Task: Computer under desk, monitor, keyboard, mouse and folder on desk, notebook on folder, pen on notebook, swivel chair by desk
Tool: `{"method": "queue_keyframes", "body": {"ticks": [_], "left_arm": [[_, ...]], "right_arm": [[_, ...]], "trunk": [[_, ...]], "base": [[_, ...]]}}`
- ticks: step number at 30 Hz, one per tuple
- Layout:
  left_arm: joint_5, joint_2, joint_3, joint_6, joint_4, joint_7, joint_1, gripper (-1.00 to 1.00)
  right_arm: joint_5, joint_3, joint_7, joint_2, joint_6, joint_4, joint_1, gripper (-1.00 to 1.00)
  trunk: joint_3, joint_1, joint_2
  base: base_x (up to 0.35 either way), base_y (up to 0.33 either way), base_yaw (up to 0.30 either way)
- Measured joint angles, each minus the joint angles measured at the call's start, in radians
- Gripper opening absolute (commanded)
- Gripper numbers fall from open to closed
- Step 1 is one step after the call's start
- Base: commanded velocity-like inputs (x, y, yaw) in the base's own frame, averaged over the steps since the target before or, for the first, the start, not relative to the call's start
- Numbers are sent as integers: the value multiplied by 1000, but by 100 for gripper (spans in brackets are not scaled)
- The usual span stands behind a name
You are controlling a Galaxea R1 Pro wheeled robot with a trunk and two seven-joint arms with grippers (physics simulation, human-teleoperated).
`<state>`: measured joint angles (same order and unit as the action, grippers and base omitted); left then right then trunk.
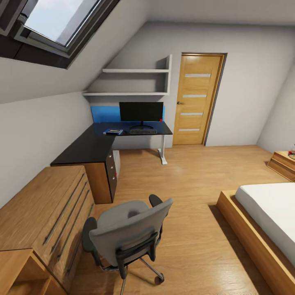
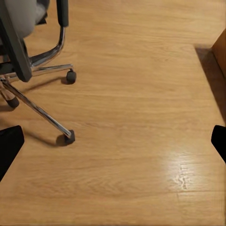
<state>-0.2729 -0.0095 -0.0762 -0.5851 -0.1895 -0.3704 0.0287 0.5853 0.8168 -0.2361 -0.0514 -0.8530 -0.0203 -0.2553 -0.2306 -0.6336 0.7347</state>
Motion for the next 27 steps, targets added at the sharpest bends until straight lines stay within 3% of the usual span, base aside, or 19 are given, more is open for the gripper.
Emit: {"method": "queue_keyframes", "body": {"ticks": [13,27], "left_arm": [[1,-1,0,0,0,0,0,100],[-2,-29,-1,-10,-13,-4,0,100]], "right_arm": [[1,-1,0,3,14,0,0,100],[1,-2,0,5,18,0,0,100]], "trunk": [[0,0,0],[-3,-4,7]], "base": [[-62,126,-12],[-5,11,0]]}}
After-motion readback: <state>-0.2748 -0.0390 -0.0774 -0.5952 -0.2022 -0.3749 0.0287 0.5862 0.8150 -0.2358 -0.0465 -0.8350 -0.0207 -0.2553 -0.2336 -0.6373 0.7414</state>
